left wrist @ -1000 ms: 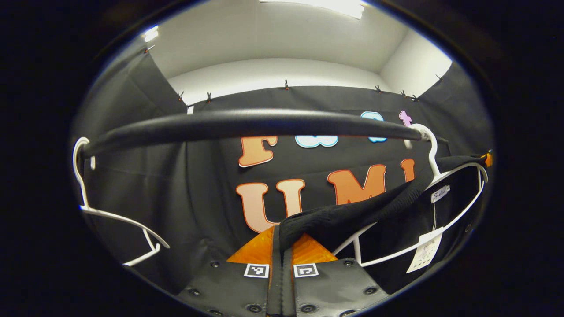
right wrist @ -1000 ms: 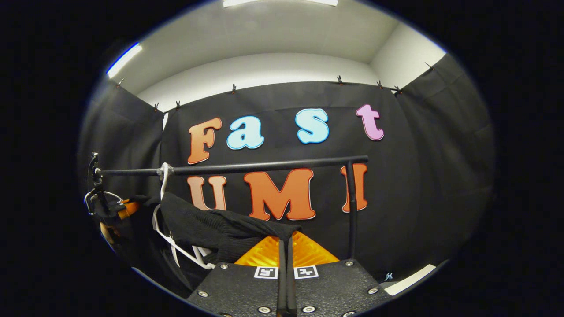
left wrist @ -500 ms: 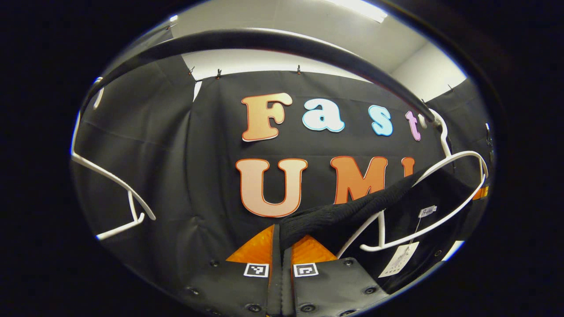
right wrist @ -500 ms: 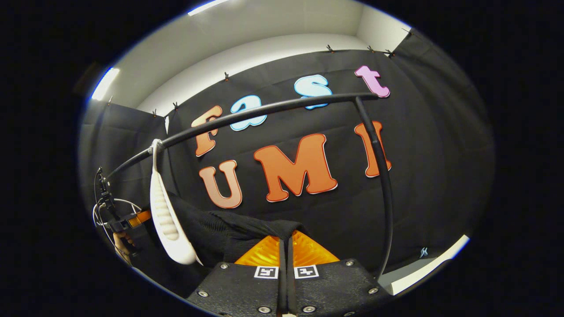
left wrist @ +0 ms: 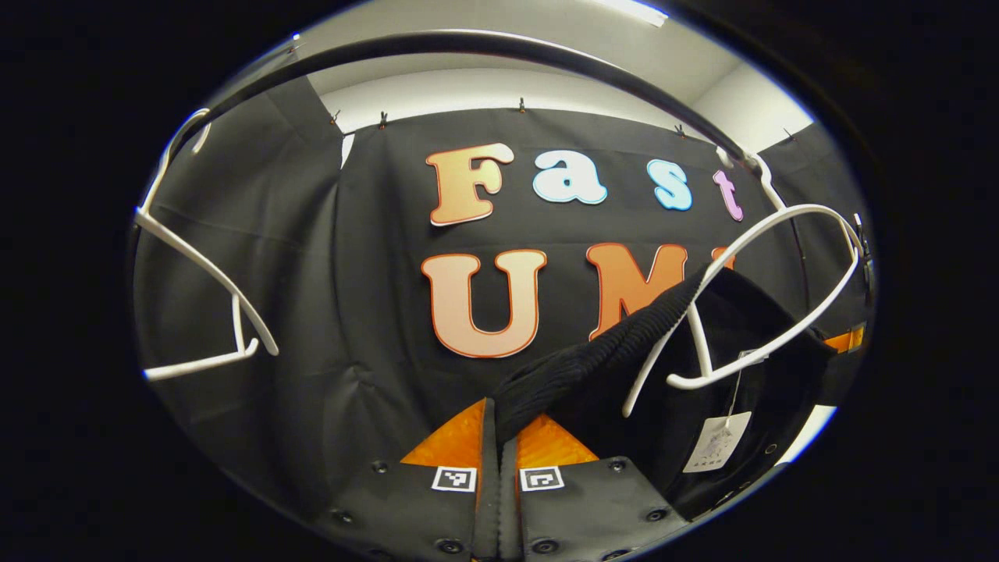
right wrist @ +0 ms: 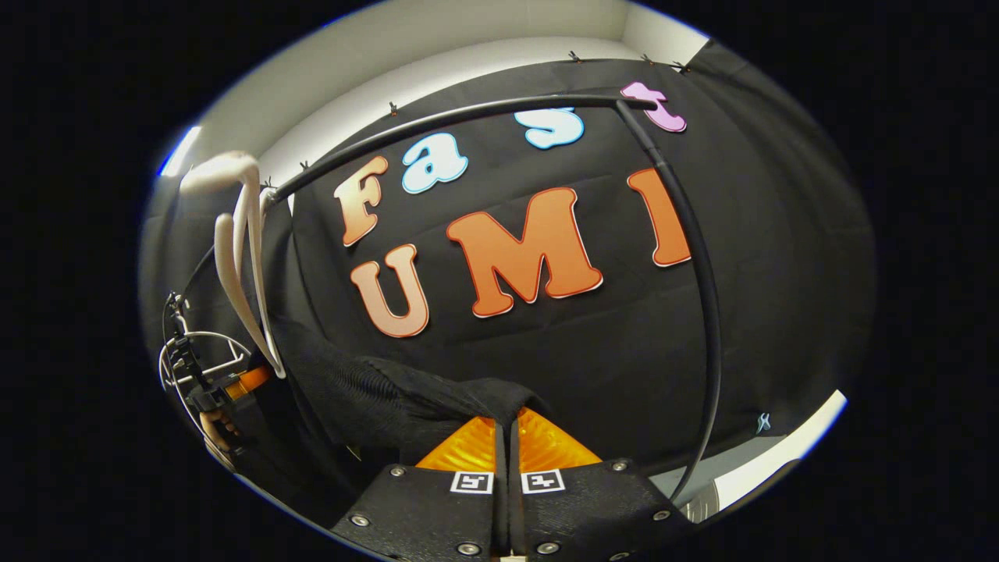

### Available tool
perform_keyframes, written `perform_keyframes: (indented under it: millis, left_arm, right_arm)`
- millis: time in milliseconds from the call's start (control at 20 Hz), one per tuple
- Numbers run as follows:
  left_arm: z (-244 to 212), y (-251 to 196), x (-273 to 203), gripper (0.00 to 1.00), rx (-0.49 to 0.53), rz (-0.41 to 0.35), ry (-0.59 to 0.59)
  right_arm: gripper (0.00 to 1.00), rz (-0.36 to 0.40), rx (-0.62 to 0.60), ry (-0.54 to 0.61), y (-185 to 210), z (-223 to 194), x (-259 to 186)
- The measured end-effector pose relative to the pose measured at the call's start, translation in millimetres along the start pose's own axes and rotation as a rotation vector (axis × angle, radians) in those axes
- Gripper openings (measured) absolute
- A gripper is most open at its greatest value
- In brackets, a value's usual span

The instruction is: Grasp the clothes on the hanger with both hands and then place them into the laundry hamper below.

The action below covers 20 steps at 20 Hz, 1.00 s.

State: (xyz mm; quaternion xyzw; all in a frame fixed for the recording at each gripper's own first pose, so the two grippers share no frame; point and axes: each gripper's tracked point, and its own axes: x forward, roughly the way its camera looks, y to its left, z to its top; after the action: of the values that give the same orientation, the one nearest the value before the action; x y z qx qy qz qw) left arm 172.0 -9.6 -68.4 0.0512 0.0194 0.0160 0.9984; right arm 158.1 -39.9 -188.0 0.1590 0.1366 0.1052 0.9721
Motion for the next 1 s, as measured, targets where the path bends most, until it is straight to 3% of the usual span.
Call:
perform_keyframes:
  millis: [450,1000]
  left_arm:
    - [-44,-6,-20,0.06,-0.001,0.004,0.050]
    - [-160,-69,-56,0.07,-0.002,-0.123,0.238]
  right_arm:
    - [0.00,-0.018,-0.008,0.108,-7,-72,-9]
    - [0.00,-0.026,-0.058,0.225,7,-181,-19]
